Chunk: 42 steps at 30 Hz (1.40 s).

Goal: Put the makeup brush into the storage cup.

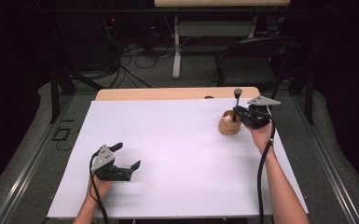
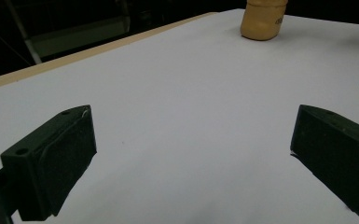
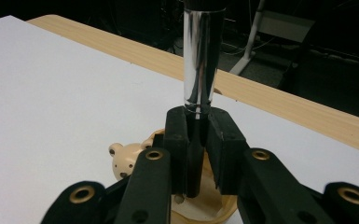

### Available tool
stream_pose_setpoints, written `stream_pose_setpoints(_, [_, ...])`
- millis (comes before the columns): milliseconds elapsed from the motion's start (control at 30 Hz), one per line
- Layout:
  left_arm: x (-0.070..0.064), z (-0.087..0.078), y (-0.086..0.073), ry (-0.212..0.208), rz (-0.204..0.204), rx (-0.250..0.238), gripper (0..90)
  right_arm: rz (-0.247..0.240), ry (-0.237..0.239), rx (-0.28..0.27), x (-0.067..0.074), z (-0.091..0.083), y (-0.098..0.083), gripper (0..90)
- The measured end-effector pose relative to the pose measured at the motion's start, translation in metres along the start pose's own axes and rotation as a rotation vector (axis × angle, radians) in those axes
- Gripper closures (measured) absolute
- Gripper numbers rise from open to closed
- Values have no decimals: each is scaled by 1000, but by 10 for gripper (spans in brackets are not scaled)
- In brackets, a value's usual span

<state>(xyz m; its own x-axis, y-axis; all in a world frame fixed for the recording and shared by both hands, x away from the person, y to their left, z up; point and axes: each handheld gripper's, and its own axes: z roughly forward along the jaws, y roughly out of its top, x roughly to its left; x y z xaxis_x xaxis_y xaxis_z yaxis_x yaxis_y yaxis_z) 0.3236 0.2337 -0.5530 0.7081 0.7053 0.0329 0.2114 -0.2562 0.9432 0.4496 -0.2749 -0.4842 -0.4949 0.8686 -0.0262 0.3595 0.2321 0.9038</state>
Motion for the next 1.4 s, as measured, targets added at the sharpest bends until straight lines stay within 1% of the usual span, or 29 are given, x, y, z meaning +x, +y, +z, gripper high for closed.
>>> stream_pose_setpoints(33, [0, 0, 0, 0, 1, 0, 2, -1, -1, 3, 0, 0, 0, 773])
stream_pose_setpoints(67, [0, 0, 0, 1, 1, 1, 2, 4, -2, 6, 0, 0, 0, 683])
stream_pose_setpoints(133, [0, 0, 0, 0, -1, -1, 2, 27, 13, -2, -1, -1, 0, 561])
stream_pose_setpoints(200, [0, 0, 0, -1, 1, -3, 2, 39, 15, -12, -2, -2, 1, 450])
stream_pose_setpoints(267, [0, 0, 0, -2, 2, -2, 2, 55, 23, -12, -3, -4, 1, 370])
stream_pose_setpoints(300, [0, 0, 0, -2, 2, -2, 2, 55, 26, -19, -3, -4, 1, 323])
stream_pose_setpoints(333, [0, 0, 0, -3, 2, -3, 2, 58, 36, -12, -3, -6, 1, 293])
stream_pose_setpoints(367, [0, 0, 0, -3, 3, -3, 2, 55, 37, -22, -3, -6, 1, 257])
stream_pose_setpoints(400, [0, -1, 1, 4, 3, -2, 2, 53, 46, -19, -3, -7, 2, 228])
stream_pose_setpoints(433, [0, -1, 1, -2, 3, -2, 2, 52, 51, -25, -3, -7, 2, 199])
stream_pose_setpoints(500, [0, -1, 1, 0, 4, -1, 2, 50, 62, -16, -1, -10, 3, 147])
stream_pose_setpoints(600, [1, -2, 1, 1, 6, -2, 2, 48, 81, -18, 0, -12, 3, 102])
stream_pose_setpoints(633, [1, -2, 1, 2, 6, -2, 2, 41, 81, -16, 1, -13, 3, 90])
stream_pose_setpoints(700, [1, -2, 1, 4, 4, -3, 2, 42, 91, -17, 3, -14, 3, 61])
stream_pose_setpoints(900, [0, -2, 1, -1, 5, -8, 2, 23, 104, -22, 10, -19, 2, 16])
stream_pose_setpoints(1000, [0, -2, 1, 1, 3, -11, 2, 12, 106, -25, 13, -23, 0, 0])
stream_pose_setpoints(1167, [0, -3, 1, 0, 5, -11, 2, -3, 117, -34, 19, -30, -5, 0])
stream_pose_setpoints(1267, [0, -3, 2, -2, 5, -14, 2, -3, 123, -48, 23, -33, -8, 0])
stream_pose_setpoints(1400, [0, -5, 2, 2, 5, -16, 2, -15, 129, -49, 27, -37, -12, 0])
